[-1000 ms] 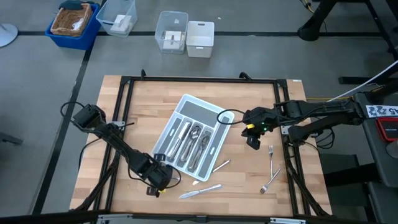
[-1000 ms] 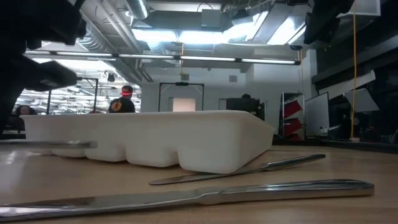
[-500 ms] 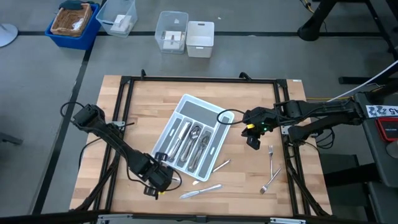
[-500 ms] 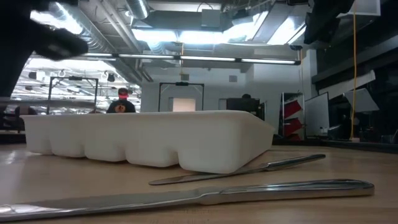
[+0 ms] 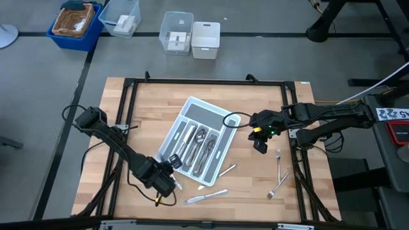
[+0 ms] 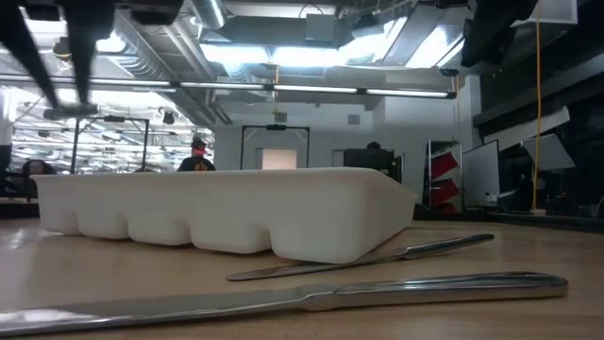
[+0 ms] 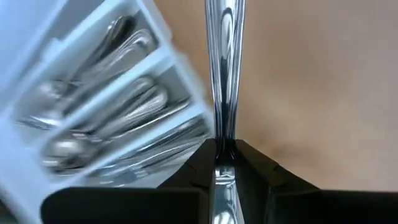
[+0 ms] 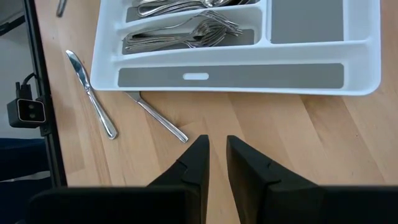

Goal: Sort silverware
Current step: Put the silver knife into the white cutlery tray

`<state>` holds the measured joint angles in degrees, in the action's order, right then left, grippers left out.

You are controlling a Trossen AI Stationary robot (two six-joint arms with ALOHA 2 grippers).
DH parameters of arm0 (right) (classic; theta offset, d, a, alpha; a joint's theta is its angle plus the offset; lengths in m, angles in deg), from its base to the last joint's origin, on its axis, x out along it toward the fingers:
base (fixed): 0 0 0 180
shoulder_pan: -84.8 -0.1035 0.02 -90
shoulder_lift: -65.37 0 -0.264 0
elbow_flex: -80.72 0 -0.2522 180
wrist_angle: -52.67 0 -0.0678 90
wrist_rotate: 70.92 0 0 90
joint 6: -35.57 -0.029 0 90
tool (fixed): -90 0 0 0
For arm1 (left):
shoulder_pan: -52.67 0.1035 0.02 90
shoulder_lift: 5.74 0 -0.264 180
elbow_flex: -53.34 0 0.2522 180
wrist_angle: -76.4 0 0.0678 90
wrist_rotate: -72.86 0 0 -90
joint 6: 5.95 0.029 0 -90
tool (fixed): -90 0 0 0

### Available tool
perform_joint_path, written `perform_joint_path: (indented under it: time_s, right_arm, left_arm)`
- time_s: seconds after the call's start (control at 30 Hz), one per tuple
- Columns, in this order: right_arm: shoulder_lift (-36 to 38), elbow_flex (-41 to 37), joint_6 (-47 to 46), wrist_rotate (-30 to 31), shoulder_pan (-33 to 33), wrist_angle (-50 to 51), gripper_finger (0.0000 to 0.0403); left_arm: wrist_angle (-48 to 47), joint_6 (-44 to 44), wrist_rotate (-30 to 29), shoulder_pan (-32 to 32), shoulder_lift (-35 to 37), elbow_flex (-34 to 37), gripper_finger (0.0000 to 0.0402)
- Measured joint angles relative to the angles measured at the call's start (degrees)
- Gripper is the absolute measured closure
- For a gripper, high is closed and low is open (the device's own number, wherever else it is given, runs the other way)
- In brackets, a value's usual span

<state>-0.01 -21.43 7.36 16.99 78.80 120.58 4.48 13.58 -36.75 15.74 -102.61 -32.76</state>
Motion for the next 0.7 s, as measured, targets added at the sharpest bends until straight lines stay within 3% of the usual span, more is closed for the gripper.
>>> perform_joint_path:
  time_s: [0.27,0.7]
  right_arm:
    - [0.0,0.0,-1.5,0.0,0.0,0.0,0.0346]
    - [-0.1,0.0,-2.2,0.2,0.0,-0.1,0.0346]
  left_arm:
    - [-2.9,18.8,-10.1,4.6,0.0,0.0,0.0368]
    - [-2.7,44.6,-11.4,15.7,0.0,0.0,0.0372]
